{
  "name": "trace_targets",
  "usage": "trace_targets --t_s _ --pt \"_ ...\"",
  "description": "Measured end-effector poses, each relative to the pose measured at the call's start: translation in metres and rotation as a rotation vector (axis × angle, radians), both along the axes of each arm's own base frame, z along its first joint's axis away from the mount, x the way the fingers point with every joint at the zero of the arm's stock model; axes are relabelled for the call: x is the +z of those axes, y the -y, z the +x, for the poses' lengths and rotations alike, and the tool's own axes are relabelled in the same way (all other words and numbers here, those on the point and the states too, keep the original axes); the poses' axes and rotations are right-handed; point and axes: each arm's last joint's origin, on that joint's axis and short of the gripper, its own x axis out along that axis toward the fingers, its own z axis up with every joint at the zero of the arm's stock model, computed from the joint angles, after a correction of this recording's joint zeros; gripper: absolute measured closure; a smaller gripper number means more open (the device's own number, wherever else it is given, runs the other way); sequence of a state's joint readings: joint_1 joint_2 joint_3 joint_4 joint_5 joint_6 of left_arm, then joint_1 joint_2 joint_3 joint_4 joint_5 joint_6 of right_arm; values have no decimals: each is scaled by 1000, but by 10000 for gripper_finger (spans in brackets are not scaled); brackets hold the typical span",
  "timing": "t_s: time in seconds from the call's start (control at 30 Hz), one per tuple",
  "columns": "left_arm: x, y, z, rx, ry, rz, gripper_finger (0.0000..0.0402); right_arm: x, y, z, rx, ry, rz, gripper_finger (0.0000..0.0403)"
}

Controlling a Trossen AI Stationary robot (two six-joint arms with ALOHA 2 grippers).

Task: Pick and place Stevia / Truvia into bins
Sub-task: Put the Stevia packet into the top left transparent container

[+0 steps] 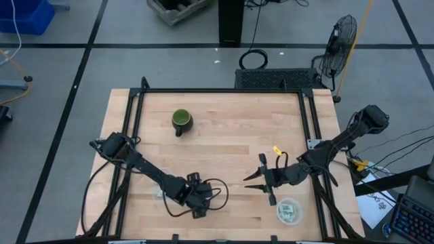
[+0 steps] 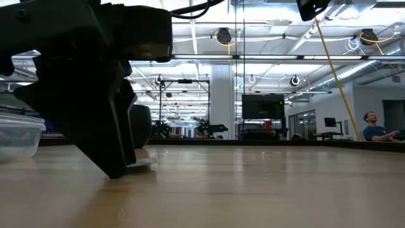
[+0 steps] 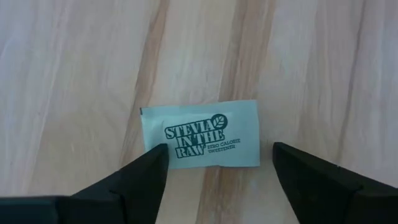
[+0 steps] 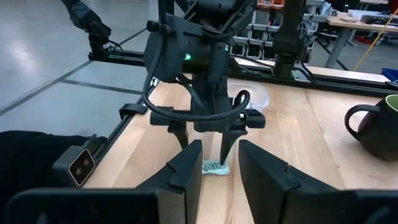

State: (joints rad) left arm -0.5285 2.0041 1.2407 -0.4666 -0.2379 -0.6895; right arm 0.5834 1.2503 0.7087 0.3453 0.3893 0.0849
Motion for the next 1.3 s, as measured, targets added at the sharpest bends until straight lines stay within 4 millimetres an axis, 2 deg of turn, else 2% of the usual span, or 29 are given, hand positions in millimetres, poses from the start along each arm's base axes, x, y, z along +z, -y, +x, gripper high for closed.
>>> trace_targets --t_s 0.3,0.47,0.63,1.0,1.17,1.3 --pt "-1 -6 4 26 12 10 228 -16 3 -5 -7 -14 18 303" --pt "-1 -6 4 6 11 20 287 -17 4 -6 -8 -15 21 303" --pt "10 -7 -2 -14 6 23 331 -17 4 -6 -8 -15 18 303" --pt "72 -6 -36 -13 28 3 387 -17 4 -6 -8 -13 19 303" --pt "90 -2 -65 51 -36 -2 398 -17 4 -6 -7 -13 19 303" --pt "100 4 -90 134 -77 25 387 -17 4 -6 -7 -10 22 303"
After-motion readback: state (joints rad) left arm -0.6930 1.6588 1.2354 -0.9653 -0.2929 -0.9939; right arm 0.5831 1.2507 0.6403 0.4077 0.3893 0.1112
